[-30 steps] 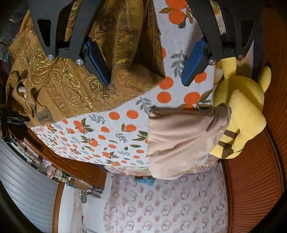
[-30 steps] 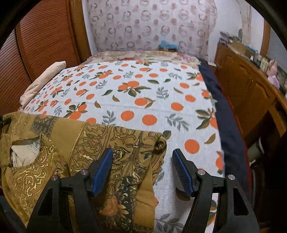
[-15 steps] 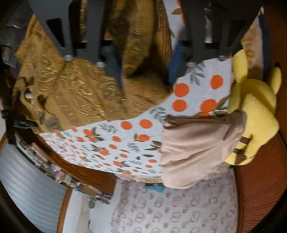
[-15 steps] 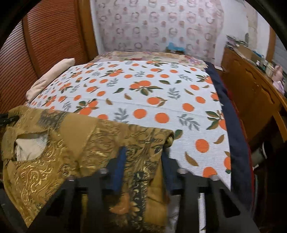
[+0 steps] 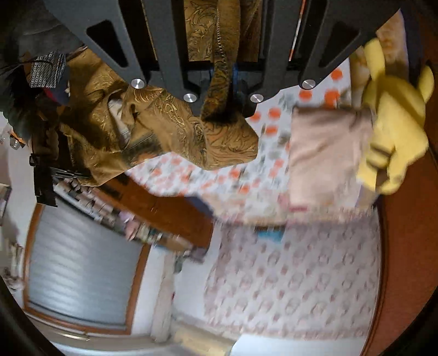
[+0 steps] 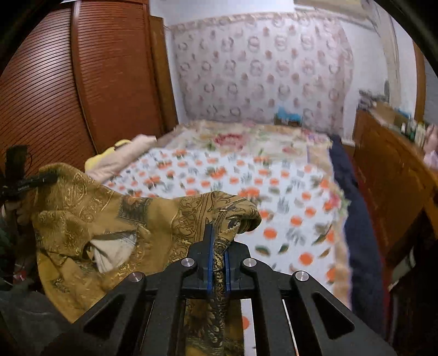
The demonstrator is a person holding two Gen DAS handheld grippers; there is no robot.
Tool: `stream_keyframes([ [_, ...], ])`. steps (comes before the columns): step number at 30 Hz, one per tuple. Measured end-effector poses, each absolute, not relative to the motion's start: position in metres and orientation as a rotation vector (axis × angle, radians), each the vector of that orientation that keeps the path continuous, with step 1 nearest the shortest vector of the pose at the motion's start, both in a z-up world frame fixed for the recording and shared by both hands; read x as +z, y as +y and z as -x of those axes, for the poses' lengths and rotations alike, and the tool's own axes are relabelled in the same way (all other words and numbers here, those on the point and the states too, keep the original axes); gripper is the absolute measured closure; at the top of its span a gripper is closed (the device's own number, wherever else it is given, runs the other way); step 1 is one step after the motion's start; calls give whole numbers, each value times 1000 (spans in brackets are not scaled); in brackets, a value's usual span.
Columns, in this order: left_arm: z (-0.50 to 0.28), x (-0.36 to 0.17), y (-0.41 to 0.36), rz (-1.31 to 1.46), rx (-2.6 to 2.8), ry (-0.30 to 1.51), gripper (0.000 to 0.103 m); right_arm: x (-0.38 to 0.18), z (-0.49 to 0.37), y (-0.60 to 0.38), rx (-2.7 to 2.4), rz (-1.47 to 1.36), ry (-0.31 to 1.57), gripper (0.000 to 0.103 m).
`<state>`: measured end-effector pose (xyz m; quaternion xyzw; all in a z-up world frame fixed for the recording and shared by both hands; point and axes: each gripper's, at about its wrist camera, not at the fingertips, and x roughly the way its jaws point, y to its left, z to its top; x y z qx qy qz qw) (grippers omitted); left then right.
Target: Fold small clothes
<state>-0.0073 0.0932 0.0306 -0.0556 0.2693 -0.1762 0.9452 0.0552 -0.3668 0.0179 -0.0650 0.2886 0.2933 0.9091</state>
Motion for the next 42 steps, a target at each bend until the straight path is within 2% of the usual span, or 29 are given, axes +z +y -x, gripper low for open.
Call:
stream_keyframes([
  [11,44,139,108,117,-383,283,94,165,19,-394,592,208,280,98],
  [14,27,157,114,94,-360,249,94,190,23,-396,580,227,220,98],
  [18,-36,166,128,82,-270,256,94,207,-14,-378,507,284,193,98],
  [20,-79,159,131,48,-197,279,94,203,-44,-360,470,287,216,98],
  [21,-99,151,132,39,-157,314,89,197,-59,-350,462,287,247,98],
  [23,-130,131,134,30,-112,380,72,173,-107,-327,433,288,350,96],
  [24,-146,117,136,24,-107,419,57,160,-126,-320,406,290,380,85],
  [25,-153,106,135,19,-102,446,52,141,-148,-311,358,304,430,71],
  [26,-162,90,136,17,-110,488,50,126,-162,-305,319,314,467,65],
  [27,-162,80,133,18,-115,515,43,111,-175,-301,284,306,506,58],
  [28,-161,69,131,15,-119,536,34,94,-186,-299,262,289,549,57],
  [30,-155,54,127,4,-122,558,27,72,-192,-295,292,264,588,56],
  [34,-136,31,121,-9,-130,610,26,37,-184,-293,341,248,638,56],
  [42,-110,-12,109,23,-146,687,26,5,-195,-341,384,119,706,56],
])
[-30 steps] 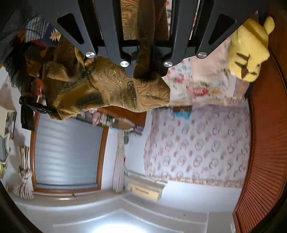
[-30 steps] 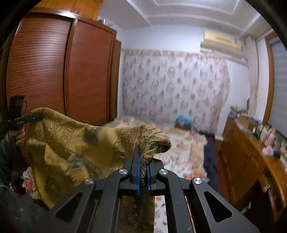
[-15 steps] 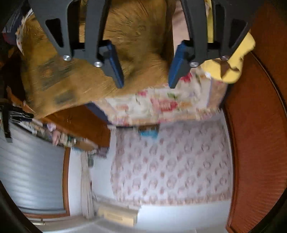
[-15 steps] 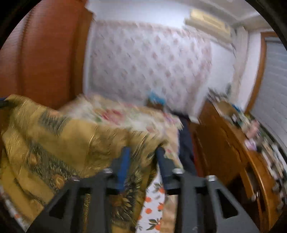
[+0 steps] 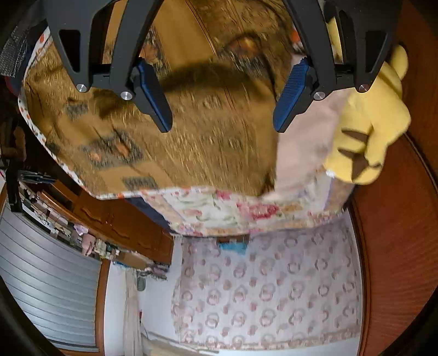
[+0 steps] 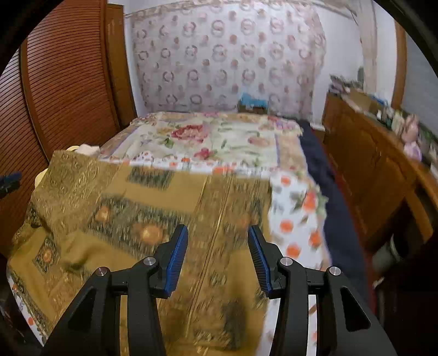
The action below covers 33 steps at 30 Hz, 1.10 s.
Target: Fold small clothes
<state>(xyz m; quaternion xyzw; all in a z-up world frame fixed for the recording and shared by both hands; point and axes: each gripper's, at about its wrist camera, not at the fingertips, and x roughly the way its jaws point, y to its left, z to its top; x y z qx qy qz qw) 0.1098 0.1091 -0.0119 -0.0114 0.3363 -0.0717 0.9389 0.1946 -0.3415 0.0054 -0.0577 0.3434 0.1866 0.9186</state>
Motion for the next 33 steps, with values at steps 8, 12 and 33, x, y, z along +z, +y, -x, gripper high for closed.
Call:
stream_keyframes([
  [8,-105,-46,103,6,-135,769,26,-24,-172,-364,378,122,756,33],
  [12,-103,-57,103,15,-126,786,26,-27,-171,-372,348,116,784,33],
  [33,-111,-94,94,-61,-102,879,22,-50,-142,-367,324,98,802,52],
])
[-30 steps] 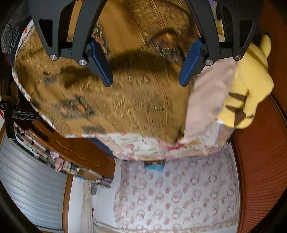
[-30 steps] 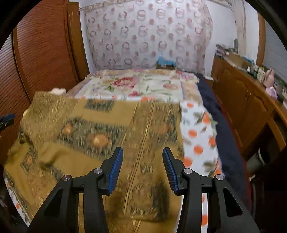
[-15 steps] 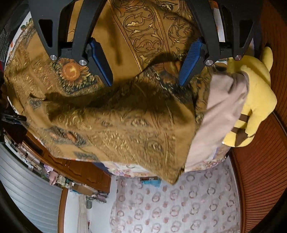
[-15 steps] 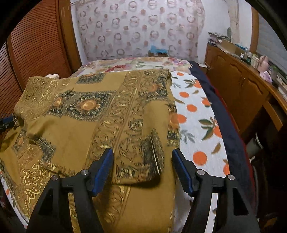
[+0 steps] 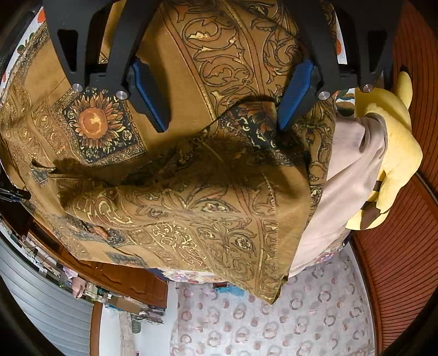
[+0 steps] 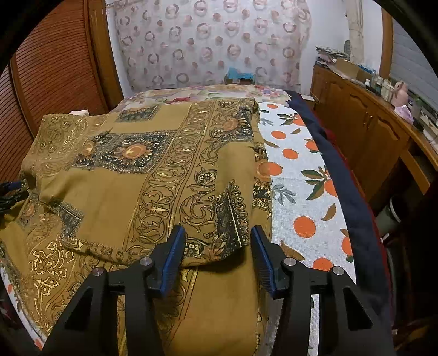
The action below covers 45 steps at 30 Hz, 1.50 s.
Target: Fold small clothes
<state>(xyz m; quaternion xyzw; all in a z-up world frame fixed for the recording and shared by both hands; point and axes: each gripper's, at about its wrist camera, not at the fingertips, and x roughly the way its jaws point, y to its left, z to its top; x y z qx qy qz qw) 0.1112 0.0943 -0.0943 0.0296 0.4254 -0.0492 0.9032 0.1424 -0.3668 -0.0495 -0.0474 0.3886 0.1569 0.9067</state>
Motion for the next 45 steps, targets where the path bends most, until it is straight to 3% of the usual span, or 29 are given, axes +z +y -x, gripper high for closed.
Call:
stream_keyframes([
  [9,-107,-94,97,-48,-101,878,22,-53,-145,-369,327,76,801,54],
  [12,-99,-86,108,10,-82,845,35,-53,-144,-366,317,96,801,54],
  [18,-91,-74,132,107,-54,805,47,-53,-143,-365,313,111,800,54],
  [21,-98,-79,131,99,-78,836,68,-52,-142,-366,322,115,793,77],
  [25,-108,-84,122,66,-90,867,70,-46,-139,-365,341,130,769,95],
  [26,-108,-83,119,49,-90,865,76,-44,-138,-365,357,119,765,97],
  [27,-107,-80,118,35,-89,856,95,-41,-137,-364,364,120,758,99],
  [28,-107,-77,118,41,-105,853,99,-37,-134,-362,371,128,746,99],
  [38,-59,-7,142,124,-156,675,100,-4,-114,-377,422,98,674,100],
  [45,-33,10,156,157,-170,637,100,20,-79,-396,472,50,647,100],
])
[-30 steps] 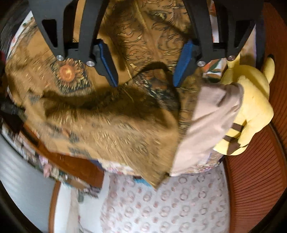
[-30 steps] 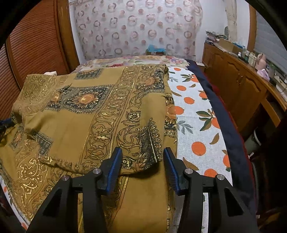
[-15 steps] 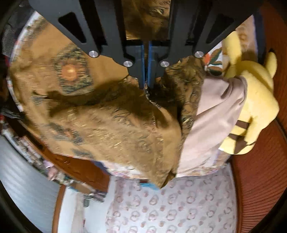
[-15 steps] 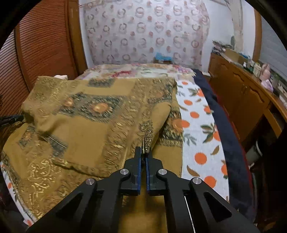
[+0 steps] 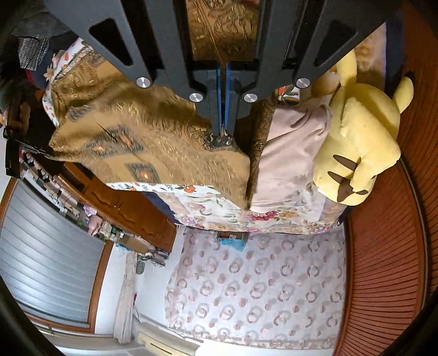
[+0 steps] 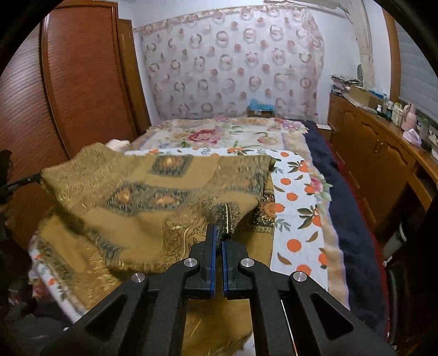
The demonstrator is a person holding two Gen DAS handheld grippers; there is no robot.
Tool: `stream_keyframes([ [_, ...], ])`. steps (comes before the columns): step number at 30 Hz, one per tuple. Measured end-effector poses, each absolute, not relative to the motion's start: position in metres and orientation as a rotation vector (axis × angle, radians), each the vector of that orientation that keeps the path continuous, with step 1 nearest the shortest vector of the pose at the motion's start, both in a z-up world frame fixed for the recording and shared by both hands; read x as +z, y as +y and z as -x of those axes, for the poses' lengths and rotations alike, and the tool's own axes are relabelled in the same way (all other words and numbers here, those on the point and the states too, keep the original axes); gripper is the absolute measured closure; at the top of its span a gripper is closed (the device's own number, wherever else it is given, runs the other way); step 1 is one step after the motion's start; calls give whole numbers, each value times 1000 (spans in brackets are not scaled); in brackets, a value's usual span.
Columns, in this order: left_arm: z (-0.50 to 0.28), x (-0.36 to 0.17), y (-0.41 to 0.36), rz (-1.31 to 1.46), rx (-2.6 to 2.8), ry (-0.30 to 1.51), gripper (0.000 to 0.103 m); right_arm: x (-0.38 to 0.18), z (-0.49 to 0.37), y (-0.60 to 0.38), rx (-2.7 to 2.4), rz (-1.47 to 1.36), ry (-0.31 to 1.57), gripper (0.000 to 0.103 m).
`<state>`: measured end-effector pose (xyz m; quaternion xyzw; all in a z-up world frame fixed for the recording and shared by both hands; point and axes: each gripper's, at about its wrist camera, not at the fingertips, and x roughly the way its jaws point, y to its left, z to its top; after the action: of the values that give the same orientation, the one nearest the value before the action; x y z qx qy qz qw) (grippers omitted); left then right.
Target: Fold small clothes
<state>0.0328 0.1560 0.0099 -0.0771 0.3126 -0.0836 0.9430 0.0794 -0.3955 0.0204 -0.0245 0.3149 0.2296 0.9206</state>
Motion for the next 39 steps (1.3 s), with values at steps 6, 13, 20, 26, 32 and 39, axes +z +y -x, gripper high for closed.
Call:
stream_keyframes([
  [6,-19,7,160,131,-131,659,100,40,-45,-411,502,39,630,100],
  [13,-15,-37,154,95,-89,765,94,-11,-38,-411,466,101,766,100],
  [20,-6,-51,149,99,-84,775,38,-20,-52,-398,408,162,754,70],
  [26,-8,-54,145,94,-55,764,24,-8,-44,-378,423,175,672,53],
  [32,-11,-61,141,83,-26,776,24,-20,-48,-345,471,164,625,52],
  [39,-15,-77,139,80,-3,812,24,-58,-73,-300,540,192,656,37],
])
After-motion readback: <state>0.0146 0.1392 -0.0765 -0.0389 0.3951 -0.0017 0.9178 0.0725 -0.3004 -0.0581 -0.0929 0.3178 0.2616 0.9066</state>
